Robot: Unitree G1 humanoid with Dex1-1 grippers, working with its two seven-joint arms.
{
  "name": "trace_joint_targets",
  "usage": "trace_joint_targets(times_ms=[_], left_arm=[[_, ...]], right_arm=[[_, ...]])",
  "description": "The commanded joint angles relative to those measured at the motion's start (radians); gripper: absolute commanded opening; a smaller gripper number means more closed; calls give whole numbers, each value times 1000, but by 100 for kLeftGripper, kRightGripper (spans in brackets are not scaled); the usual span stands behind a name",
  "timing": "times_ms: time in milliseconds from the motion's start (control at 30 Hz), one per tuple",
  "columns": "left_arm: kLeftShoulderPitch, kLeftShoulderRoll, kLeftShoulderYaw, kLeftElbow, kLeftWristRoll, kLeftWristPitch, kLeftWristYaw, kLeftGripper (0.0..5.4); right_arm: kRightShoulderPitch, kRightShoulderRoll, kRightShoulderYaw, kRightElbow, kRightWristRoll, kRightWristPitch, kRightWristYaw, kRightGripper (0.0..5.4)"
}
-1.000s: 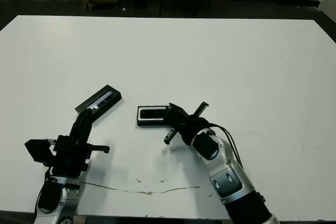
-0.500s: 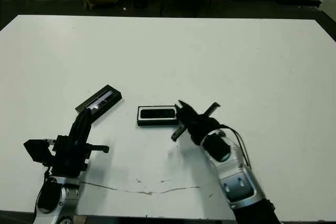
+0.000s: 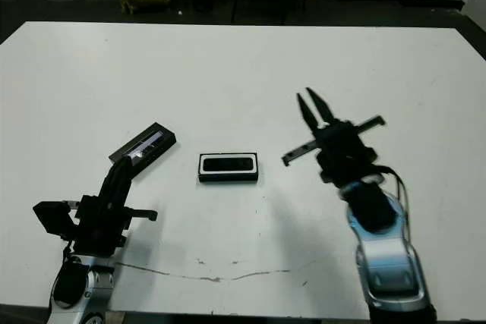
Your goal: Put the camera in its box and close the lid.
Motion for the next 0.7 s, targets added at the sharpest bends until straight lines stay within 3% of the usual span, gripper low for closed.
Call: trace_joint_targets(times_ms=[33,267,467,700], left_arm=[[-1,24,18,18,6,-7,-8,0],[-22,65,61,-16,2,37,-3,0],[-70,162,113,-29,11,91,-30,0],[-124,332,157,-179,29,360,-48,22]], right_arm=[[68,-1,-41,3,59,29,7,2],[178,51,-113,-8,222,77,-13,2],[246,75,-119,3,244,48,-36,2],[277,92,-118,6,275,43,-40,0]])
